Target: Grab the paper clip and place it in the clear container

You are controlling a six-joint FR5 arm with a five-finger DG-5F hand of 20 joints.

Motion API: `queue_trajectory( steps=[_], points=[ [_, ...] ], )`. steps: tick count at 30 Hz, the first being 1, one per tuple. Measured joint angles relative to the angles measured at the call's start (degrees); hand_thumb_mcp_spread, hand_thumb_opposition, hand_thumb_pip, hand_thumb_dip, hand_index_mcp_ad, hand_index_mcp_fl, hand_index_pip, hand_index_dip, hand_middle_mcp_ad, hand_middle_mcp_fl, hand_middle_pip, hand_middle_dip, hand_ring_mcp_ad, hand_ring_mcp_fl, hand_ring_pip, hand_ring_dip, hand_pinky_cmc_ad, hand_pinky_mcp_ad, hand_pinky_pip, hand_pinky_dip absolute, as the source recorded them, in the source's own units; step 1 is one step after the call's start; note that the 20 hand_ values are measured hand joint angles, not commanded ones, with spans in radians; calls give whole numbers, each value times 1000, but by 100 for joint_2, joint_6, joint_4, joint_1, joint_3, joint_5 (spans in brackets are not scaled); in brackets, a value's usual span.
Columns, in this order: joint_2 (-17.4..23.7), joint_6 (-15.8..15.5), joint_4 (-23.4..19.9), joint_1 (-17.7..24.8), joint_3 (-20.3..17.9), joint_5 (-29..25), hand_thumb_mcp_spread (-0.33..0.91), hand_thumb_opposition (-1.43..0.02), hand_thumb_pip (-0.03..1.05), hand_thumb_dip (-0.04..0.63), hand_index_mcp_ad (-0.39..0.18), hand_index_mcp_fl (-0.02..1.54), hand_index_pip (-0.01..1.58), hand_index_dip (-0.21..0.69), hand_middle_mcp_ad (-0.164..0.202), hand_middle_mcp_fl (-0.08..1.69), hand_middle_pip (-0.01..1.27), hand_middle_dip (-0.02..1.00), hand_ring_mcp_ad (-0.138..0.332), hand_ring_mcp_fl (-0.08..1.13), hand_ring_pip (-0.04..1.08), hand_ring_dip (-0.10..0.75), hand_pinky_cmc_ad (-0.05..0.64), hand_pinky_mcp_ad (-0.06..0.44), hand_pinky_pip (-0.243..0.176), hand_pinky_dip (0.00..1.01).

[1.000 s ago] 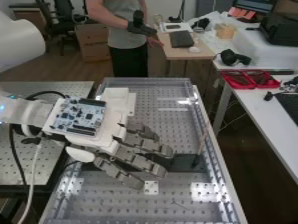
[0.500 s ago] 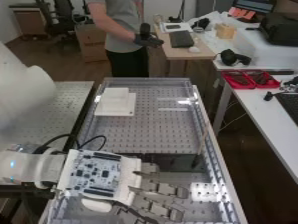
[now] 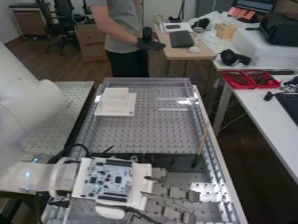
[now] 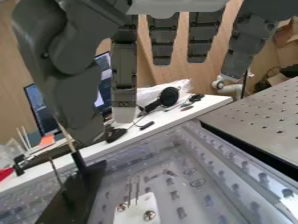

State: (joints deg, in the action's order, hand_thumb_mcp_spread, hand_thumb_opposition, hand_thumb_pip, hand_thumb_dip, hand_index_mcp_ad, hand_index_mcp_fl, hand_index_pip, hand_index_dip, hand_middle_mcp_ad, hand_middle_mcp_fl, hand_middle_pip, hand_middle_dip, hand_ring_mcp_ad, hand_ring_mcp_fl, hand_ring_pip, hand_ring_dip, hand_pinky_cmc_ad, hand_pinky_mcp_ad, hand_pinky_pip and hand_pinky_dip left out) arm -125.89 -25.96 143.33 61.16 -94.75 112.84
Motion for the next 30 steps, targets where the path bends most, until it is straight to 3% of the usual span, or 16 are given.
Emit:
queue_trajectory(
  steps=[17,30],
  points=[
    [-229,-435,-7,94,46,-102,414,-836,691,267,-124,271,1511,14,75,-7,138,188,147,0,94,124,361,284,-105,354],
    [-340,-563,63,93,175,42,436,-843,688,269,-126,272,1529,14,75,-7,136,190,148,0,94,124,340,276,-105,342]
  ],
)
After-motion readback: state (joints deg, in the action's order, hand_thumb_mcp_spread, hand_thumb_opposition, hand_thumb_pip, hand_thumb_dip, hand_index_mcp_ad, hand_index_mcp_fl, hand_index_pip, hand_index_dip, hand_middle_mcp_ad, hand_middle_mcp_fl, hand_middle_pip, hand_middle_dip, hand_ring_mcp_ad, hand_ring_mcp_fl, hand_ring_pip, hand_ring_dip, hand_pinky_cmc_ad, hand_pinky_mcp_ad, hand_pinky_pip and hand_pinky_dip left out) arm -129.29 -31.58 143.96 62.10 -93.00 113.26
